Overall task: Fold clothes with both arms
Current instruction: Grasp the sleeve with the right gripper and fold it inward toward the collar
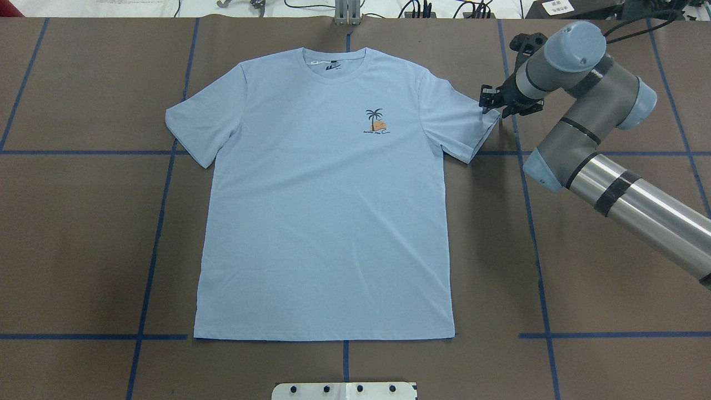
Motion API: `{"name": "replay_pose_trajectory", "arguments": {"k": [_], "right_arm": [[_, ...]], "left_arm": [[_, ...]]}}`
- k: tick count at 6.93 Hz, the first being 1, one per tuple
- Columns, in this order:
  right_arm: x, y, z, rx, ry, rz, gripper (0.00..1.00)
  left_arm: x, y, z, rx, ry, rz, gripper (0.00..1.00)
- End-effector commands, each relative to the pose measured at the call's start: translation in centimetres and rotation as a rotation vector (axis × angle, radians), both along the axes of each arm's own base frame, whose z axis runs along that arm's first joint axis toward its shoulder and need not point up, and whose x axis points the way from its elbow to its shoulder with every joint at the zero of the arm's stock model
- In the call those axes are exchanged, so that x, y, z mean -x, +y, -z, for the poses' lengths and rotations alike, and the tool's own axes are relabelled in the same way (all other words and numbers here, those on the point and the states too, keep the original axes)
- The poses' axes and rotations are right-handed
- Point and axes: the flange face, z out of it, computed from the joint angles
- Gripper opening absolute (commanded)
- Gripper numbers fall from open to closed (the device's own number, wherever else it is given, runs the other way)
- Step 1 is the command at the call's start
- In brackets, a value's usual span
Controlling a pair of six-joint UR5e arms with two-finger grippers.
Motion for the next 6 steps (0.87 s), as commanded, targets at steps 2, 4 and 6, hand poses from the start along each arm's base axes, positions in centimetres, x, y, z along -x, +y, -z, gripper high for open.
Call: {"name": "replay_pose_trajectory", "arguments": {"k": [2,4,6], "right_arm": [[0.3,0.4,0.6,-0.005,-0.013,0.009,0.00],[1.4,1.8,4.8,-0.021,-0.077,-0.003,0.00],[8.9,2.6,15.6,0.081,-0.224,-0.070,0.00]], "left_arm": [[0.0,0.0,0.0,-0.001,0.000,0.001,1.00],[0.0,-0.1,0.1,-0.003,0.000,0.001,1.00],[0.0,0.0,0.4,-0.007,0.001,0.001,1.00]]}}
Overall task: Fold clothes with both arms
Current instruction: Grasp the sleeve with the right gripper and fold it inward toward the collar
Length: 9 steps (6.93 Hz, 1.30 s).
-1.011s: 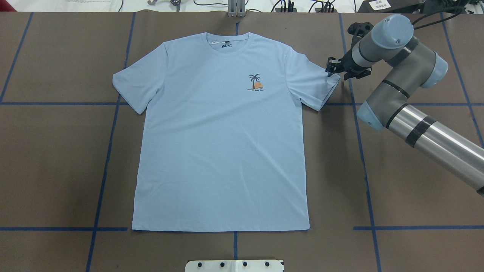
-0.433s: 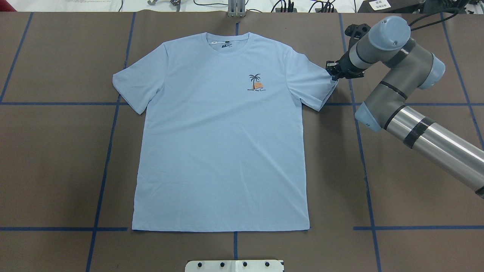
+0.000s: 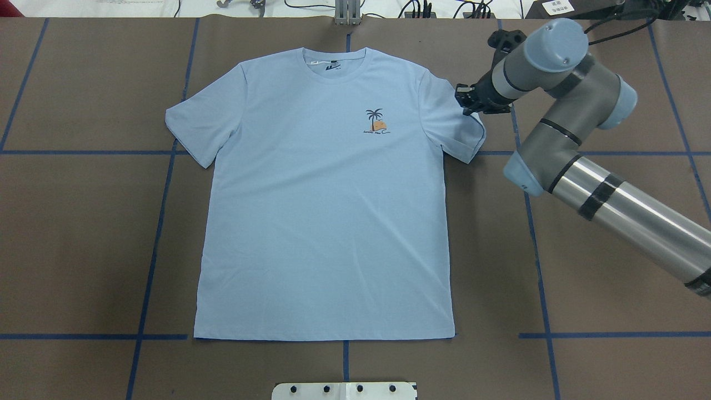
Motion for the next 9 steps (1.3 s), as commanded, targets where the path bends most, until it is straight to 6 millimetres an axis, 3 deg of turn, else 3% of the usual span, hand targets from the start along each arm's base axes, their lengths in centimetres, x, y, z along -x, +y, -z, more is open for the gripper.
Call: {"name": "replay_pose_trajectory", "arguments": {"k": [1,2,3,4,5,6,7,8,9], "right_arm": [[10.3,-0.1,13.4,0.095,-0.125,-0.051,0.00],[13.9,0.4,15.4,0.069,-0.105,-0.069,0.00],[14.5,0.2,15.5,0.070,-0.096,-0.075,0.00],[14.9,-0.2,15.6,0.058,-0.083,-0.092,0.22],[15.4,0.6,17.3,0.013,-0.121,-0.083,0.99],[16.2,1.6,18.0,-0.005,-0.150,-0.070,1.00],[15.1,2.8,18.1,-0.014,-0.178,-0.071,1.00],[12.7,4.8,18.3,-0.035,-0.219,-0.069,1.00],[9.2,7.6,17.1,-0.052,-0.261,-0.071,1.00]], "left_arm": [[0.0,-0.1,0.2,-0.003,-0.001,0.001,1.00],[0.0,-0.1,0.6,-0.009,0.001,0.001,1.00],[0.0,-0.1,0.5,-0.008,-0.001,0.002,1.00],[0.0,-0.1,0.4,-0.011,0.000,-0.002,1.00],[-0.1,-0.4,0.5,-0.031,0.001,-0.002,1.00],[-1.0,-0.9,0.4,-0.090,0.005,-0.017,1.00],[-3.1,-3.1,0.7,-0.094,0.024,-0.015,1.00],[-7.8,-6.5,2.2,-0.033,0.064,0.006,1.00],[-13.7,-9.6,4.9,0.043,0.104,0.016,1.00]]}}
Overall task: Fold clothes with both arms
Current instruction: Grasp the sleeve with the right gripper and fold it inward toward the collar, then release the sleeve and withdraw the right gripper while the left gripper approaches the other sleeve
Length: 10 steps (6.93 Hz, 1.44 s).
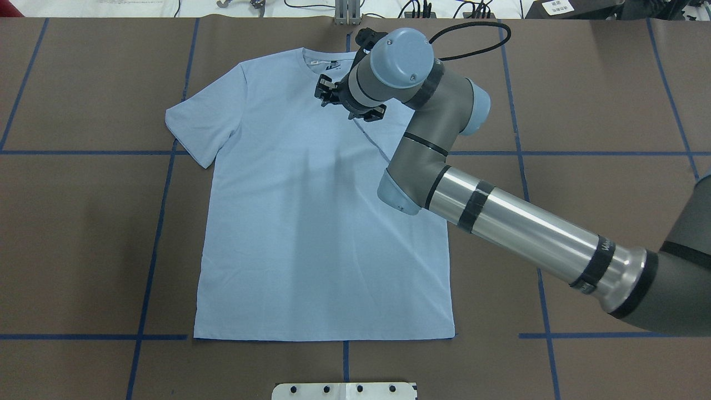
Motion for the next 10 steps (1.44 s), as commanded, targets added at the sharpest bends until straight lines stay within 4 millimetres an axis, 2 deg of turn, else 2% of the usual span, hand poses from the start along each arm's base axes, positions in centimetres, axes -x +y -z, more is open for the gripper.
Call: {"name": "replay_pose_trajectory", "arguments": {"k": [1,2,3,4,5,6,7,8,10], "right_arm": [[-8.9,6.7,-1.9,-0.042,-0.089,-0.012,1.00],[-14.6,11.0,-3.4,-0.068,-0.122,-0.016,1.00],[-18.5,12.4,-4.6,-0.078,-0.132,-0.037,1.00],[-21.1,14.1,-5.8,-0.078,-0.132,-0.045,1.00],[-23.0,15.5,-7.0,-0.074,-0.128,-0.048,1.00],[-24.7,16.0,-7.9,-0.067,-0.120,-0.056,1.00],[-24.8,16.0,-8.4,-0.063,-0.114,-0.057,1.00],[-24.8,16.0,-8.5,-0.061,-0.112,-0.058,1.00],[-24.8,15.9,-8.6,-0.059,-0.111,-0.060,1.00]], "left_arm": [[-11.8,-6.2,5.4,0.131,0.071,0.007,1.00],[-16.0,-8.1,7.9,0.173,0.083,0.015,1.00],[-17.8,-10.2,9.1,0.183,0.114,0.039,1.00],[-21.6,-11.3,7.4,0.243,0.122,0.039,0.96],[-24.4,-12.4,7.9,0.285,0.144,0.079,0.94],[-28.2,-11.5,7.1,0.251,0.102,0.136,0.82],[-30.1,-11.3,7.2,0.272,0.080,0.217,0.71],[-31.1,-10.7,6.9,0.299,0.079,0.238,0.63],[-32.1,-10.5,6.6,0.276,0.048,0.270,0.54]]}}
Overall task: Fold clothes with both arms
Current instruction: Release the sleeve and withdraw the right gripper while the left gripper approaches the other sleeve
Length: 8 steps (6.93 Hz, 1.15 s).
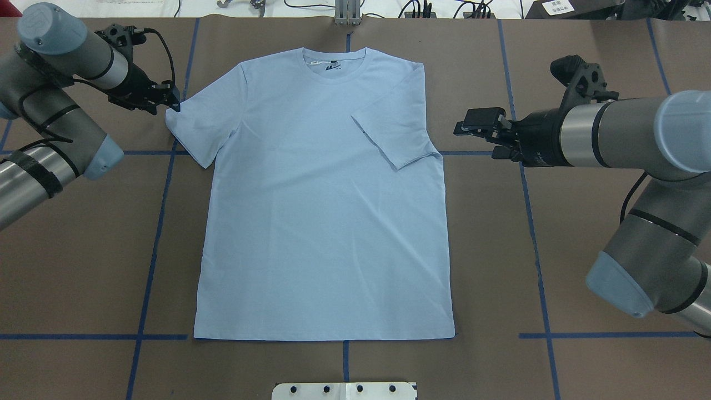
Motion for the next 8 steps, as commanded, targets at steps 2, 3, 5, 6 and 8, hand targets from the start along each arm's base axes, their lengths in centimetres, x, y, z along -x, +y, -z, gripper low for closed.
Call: {"name": "replay_pose_trajectory", "arguments": {"k": [2,3,5,6,8], "right_arm": [[0.2,-0.1,-0.3,0.005,0.004,0.000,1.00],[0.2,-0.1,-0.2,0.004,0.003,0.000,1.00],[0.6,-0.5,-0.6,0.011,0.011,-0.002,1.00],[0.6,-0.5,-0.5,0.010,0.010,0.000,1.00],[0.6,-0.5,-0.5,0.009,0.009,0.000,1.00]], "left_arm": [[-1.0,0.5,-0.6,-0.004,-0.026,0.019,0.28],[-1.1,0.5,-0.6,-0.006,-0.026,0.016,0.15],[-1.2,0.5,-0.2,-0.008,-0.023,0.016,0.00],[-1.4,0.4,2.1,-0.024,0.000,0.015,0.00],[-3.2,0.3,11.2,0.070,0.151,0.142,0.00]]}}
